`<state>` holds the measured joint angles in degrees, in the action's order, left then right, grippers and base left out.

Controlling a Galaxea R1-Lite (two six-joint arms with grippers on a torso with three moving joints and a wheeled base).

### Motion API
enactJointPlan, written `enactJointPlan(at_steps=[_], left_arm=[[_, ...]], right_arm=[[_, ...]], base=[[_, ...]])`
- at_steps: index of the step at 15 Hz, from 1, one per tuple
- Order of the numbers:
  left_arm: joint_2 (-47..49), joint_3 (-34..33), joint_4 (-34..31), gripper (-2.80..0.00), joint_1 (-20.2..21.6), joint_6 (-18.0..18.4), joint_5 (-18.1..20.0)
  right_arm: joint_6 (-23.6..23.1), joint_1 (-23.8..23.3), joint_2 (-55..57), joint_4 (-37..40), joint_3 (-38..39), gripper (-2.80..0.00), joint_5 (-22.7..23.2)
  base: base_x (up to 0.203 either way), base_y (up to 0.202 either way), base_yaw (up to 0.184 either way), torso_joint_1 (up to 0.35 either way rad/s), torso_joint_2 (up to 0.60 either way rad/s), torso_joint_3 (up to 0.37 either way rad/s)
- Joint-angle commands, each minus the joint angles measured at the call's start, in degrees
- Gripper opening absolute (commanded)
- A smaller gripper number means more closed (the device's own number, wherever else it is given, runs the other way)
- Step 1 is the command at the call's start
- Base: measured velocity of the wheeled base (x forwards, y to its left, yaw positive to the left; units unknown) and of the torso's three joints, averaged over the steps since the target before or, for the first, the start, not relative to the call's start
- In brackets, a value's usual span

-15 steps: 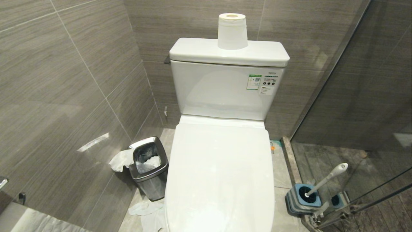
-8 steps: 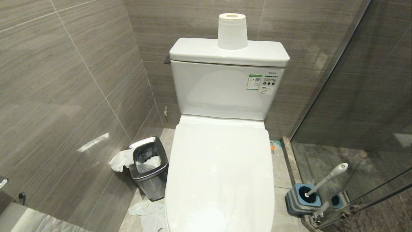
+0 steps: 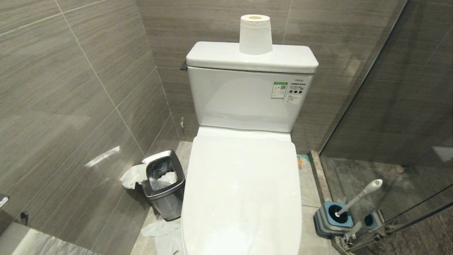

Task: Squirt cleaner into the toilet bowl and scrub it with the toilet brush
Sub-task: Use the left hand to lift the toilet lid slightly

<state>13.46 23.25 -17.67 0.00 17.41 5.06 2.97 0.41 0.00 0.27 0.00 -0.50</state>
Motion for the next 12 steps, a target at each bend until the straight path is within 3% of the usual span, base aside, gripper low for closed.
enactJointPlan(at_steps=[1,12], left_arm=[[7.14,3.13,-0.21,-2.80,-0.07,0.56,0.63],[43.10,24.33,0.04,-2.80,-4.19,2.91,1.15]], right_arm=[[0.01,0.02,0.00,0.00,0.00,-2.80,-0.03],[0.19,0.02,0.00,-0.09,0.00,-2.80,-0.03]], base=[[0.000,0.000,0.000,0.000,0.00,0.000],[0.000,0.000,0.000,0.000,0.00,0.000]])
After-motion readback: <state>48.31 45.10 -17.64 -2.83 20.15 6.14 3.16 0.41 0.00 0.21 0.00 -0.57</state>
